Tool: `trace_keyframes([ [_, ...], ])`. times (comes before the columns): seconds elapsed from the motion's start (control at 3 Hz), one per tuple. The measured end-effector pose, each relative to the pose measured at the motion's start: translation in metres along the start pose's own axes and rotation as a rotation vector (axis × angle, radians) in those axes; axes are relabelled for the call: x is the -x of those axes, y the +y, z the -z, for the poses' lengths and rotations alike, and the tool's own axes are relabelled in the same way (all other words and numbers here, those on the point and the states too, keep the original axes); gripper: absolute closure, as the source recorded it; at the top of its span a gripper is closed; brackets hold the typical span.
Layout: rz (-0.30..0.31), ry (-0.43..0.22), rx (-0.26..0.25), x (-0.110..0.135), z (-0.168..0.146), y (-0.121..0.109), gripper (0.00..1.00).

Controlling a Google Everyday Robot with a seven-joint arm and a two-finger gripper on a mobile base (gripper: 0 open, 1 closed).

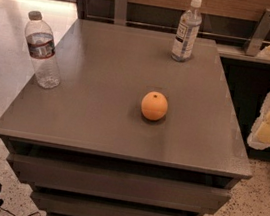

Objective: Knock blue plastic bottle over

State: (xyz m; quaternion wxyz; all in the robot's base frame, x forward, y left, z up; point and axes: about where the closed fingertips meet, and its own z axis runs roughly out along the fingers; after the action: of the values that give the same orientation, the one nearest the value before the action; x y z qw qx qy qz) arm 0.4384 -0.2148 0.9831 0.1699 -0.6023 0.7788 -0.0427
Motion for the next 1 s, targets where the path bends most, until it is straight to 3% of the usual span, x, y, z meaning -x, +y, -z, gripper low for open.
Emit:
trace_keyframes([
  [0.67, -0.017, -0.036, -0.026, -0.001, 0.003, -0.012, 0.00],
  [1.0, -0.064, -0.092, -0.093, -0.006, 0.006, -0.051, 0.00],
])
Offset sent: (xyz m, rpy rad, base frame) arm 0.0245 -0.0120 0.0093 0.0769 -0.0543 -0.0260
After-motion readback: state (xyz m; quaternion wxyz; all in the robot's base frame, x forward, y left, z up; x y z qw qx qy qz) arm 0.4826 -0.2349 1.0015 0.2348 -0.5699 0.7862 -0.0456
